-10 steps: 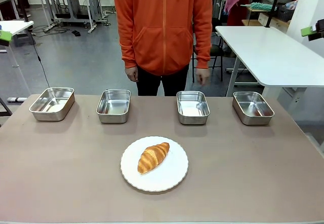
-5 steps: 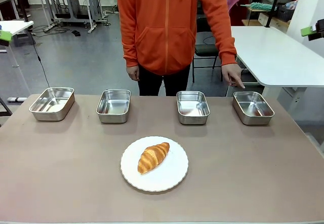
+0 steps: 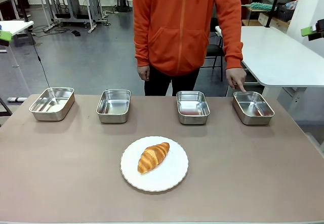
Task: Place the bread in the container.
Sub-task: Place the Butter Roll into the Airtight Container indicated by the human.
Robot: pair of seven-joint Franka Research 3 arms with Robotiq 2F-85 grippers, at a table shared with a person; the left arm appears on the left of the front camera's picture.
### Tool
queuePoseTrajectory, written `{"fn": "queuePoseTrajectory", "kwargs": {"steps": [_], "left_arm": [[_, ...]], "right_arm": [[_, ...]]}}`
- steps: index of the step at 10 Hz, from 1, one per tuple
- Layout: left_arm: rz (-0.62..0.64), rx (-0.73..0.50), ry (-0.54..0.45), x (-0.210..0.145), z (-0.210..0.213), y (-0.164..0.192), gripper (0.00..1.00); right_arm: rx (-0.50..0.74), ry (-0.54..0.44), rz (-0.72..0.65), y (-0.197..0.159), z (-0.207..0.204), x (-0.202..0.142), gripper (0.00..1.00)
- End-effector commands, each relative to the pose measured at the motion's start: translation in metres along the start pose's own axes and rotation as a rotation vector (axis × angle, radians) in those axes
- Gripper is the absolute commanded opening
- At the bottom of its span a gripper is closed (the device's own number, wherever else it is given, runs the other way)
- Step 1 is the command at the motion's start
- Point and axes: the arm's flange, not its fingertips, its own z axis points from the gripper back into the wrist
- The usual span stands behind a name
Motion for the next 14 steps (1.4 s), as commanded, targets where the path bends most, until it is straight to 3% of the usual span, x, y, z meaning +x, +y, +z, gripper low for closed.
{"fn": "queuePoseTrajectory", "kwargs": {"steps": [1, 10, 14], "left_arm": [[-0.002, -0.001, -0.018, 0.001, 0.002, 0.0, 1.0], [-0.002, -0.001, -0.018, 0.001, 0.002, 0.0, 1.0], [-0.002, -0.001, -0.018, 0.001, 0.002, 0.0, 1.0]], "right_arm": [[0.0, -0.006, 0.005, 0.003, 0.0, 0.002, 1.0], [0.0, 0.0, 0.0, 0.0, 0.0, 0.0, 1.0], [0.084, 0.185, 0.188, 0.068, -0.042, 0.039, 1.0]]}}
